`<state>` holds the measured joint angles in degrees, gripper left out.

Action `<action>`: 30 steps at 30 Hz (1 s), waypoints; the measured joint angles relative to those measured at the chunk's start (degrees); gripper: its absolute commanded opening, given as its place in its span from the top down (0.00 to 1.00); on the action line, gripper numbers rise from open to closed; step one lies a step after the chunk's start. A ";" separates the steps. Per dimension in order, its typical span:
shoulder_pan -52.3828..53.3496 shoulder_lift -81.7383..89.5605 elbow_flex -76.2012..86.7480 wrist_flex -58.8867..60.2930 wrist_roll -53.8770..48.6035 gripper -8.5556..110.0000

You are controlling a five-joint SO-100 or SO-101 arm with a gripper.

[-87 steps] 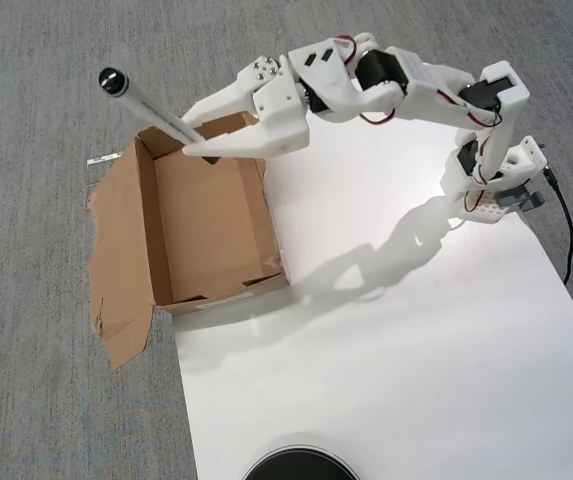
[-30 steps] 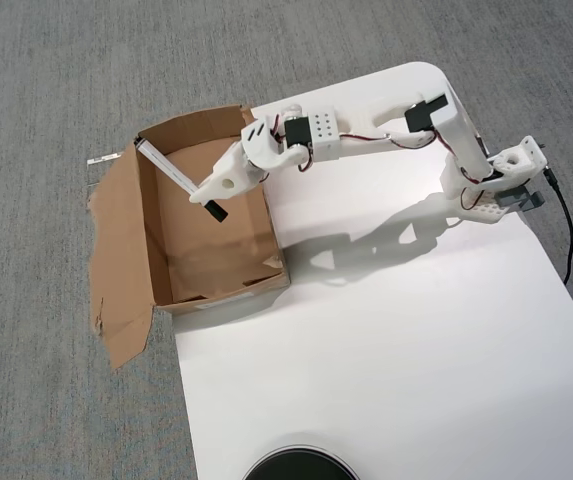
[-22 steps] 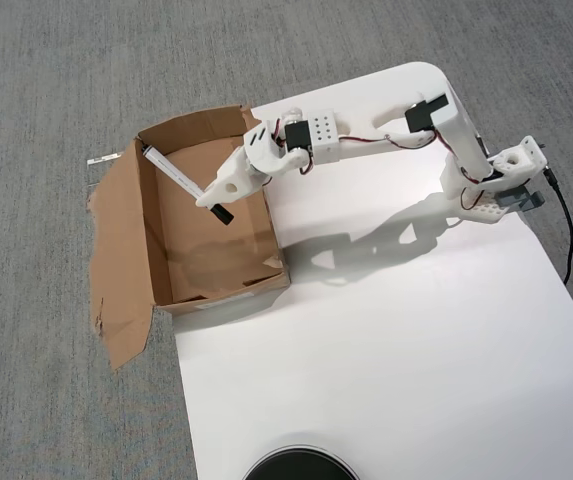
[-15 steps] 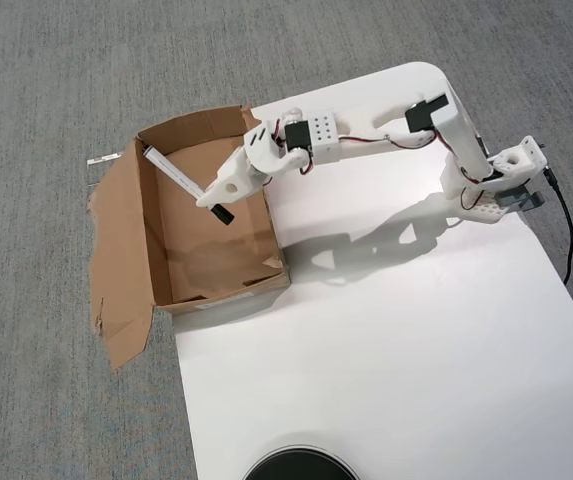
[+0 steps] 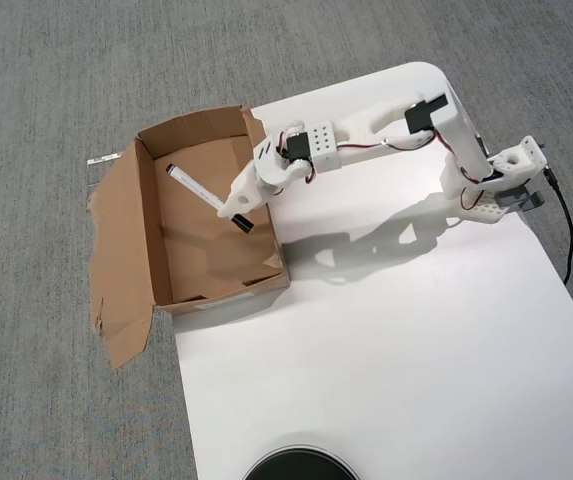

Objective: Grasp a pen and put it in the box.

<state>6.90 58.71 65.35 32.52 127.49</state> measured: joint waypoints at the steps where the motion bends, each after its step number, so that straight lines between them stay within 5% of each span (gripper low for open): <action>1: -0.18 0.00 0.00 0.00 0.00 0.92; 9: -0.44 0.00 0.09 0.00 0.00 0.83; 30: -1.32 0.00 0.09 0.00 -0.35 0.83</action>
<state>5.58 58.71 65.43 32.52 127.13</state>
